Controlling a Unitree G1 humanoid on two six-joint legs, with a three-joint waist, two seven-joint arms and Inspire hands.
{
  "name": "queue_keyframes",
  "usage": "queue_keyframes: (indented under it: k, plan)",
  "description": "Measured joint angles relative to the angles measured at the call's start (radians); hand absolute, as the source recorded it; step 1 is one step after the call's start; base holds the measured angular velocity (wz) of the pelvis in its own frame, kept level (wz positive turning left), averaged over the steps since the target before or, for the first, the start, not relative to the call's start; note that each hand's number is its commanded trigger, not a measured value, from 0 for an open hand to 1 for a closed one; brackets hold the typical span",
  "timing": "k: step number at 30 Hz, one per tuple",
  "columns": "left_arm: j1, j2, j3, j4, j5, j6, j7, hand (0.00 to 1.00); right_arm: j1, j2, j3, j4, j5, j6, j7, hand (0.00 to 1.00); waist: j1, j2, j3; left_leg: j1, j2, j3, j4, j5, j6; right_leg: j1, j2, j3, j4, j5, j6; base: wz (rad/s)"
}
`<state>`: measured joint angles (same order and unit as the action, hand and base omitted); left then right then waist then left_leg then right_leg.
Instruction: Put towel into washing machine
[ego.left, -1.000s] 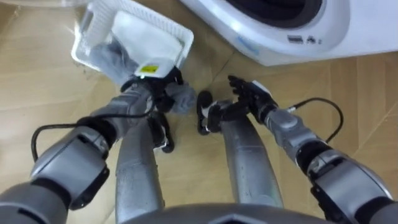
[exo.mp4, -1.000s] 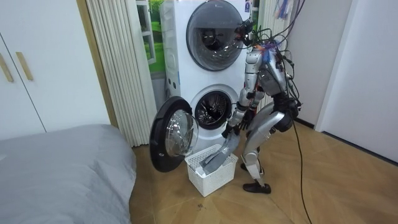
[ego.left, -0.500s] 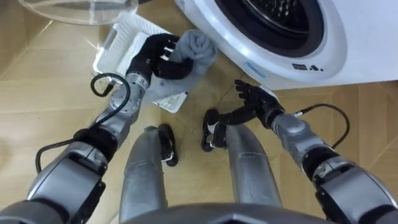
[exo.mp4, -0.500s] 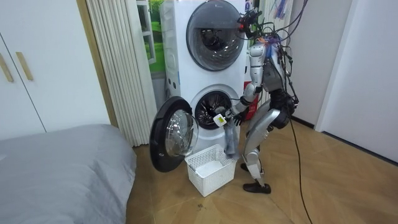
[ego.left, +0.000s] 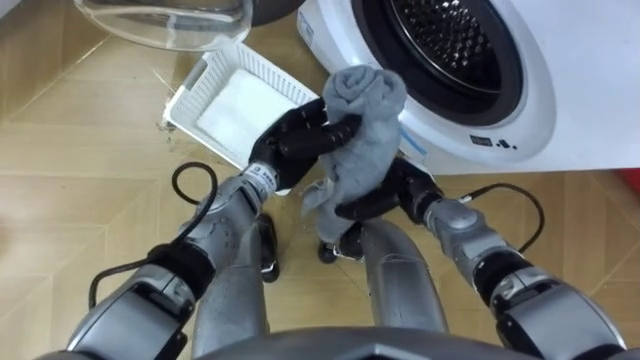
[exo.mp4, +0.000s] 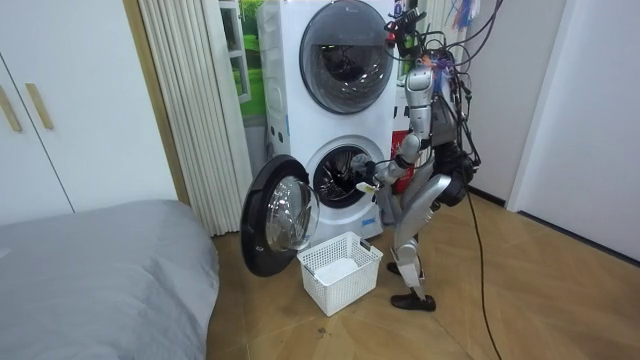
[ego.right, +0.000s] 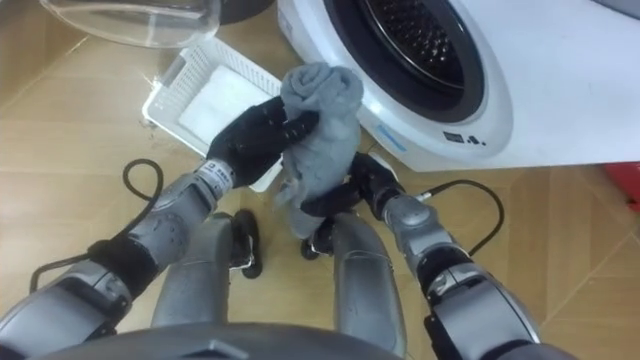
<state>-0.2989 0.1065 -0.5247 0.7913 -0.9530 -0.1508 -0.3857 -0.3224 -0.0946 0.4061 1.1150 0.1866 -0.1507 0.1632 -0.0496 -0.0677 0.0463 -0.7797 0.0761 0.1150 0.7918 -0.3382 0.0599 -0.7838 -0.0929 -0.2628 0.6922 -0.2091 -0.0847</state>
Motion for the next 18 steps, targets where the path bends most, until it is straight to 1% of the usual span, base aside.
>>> queue_keyframes:
  k: [3, 4, 5, 6, 10, 13, 18]
  plan:
    - [0.000, -0.003, 0.004, -0.037, -0.001, 0.009, -0.019, 1.00, -0.001, 0.004, -0.017, -0.004, 0.001, 0.000, 0.000, 0.00, 0.000, 0.000, 0.0000, -0.003, 0.000, -0.001, -0.001, 0.000, 0.000, -0.004, 0.001, 0.000, 0.000, 0.000, 0.000, 0.00]
    - [0.000, -0.003, 0.003, -0.052, -0.010, 0.018, -0.020, 1.00, -0.002, 0.004, -0.023, -0.007, 0.003, -0.001, 0.000, 0.64, 0.000, 0.000, 0.0000, -0.006, 0.001, -0.002, -0.001, 0.000, 0.000, -0.005, 0.002, 0.000, -0.001, 0.000, 0.000, 0.00]
    - [0.000, -0.004, 0.001, -0.063, -0.026, 0.025, -0.021, 1.00, -0.001, 0.004, -0.034, -0.011, 0.004, 0.000, 0.000, 0.89, 0.000, 0.000, 0.0000, -0.007, 0.001, -0.003, -0.001, 0.000, 0.000, -0.005, 0.004, 0.000, -0.003, 0.000, 0.000, 0.00]
    - [0.000, -0.005, 0.001, -0.068, -0.030, 0.028, -0.021, 1.00, 0.000, 0.004, -0.036, -0.012, 0.004, 0.000, 0.000, 1.00, 0.000, 0.000, 0.0000, -0.007, 0.002, -0.004, -0.001, 0.000, 0.000, -0.005, 0.004, 0.000, -0.004, 0.000, 0.000, 0.00]
    - [0.000, -0.009, 0.003, -0.075, -0.110, 0.041, -0.026, 1.00, 0.007, 0.005, -0.039, -0.033, 0.004, -0.001, -0.011, 1.00, 0.000, 0.000, -0.0001, -0.008, 0.002, -0.009, -0.003, 0.001, -0.002, -0.004, 0.007, -0.002, -0.008, 0.000, -0.001, 0.00]
    - [-0.001, -0.019, 0.018, -0.075, -0.126, 0.043, -0.026, 1.00, 0.009, 0.005, -0.045, -0.033, 0.004, -0.002, -0.016, 1.00, 0.004, 0.002, -0.0010, -0.010, 0.002, -0.011, -0.007, 0.002, -0.003, -0.004, 0.007, -0.006, -0.014, 0.001, -0.001, 0.00]
    - [-0.001, -0.034, 0.043, -0.075, -0.137, 0.048, -0.026, 1.00, 0.018, 0.006, -0.046, -0.033, 0.004, -0.002, -0.019, 1.00, 0.006, 0.011, -0.0067, -0.008, 0.000, -0.012, -0.011, 0.002, -0.003, -0.002, 0.006, -0.009, -0.015, 0.002, -0.002, 0.00]
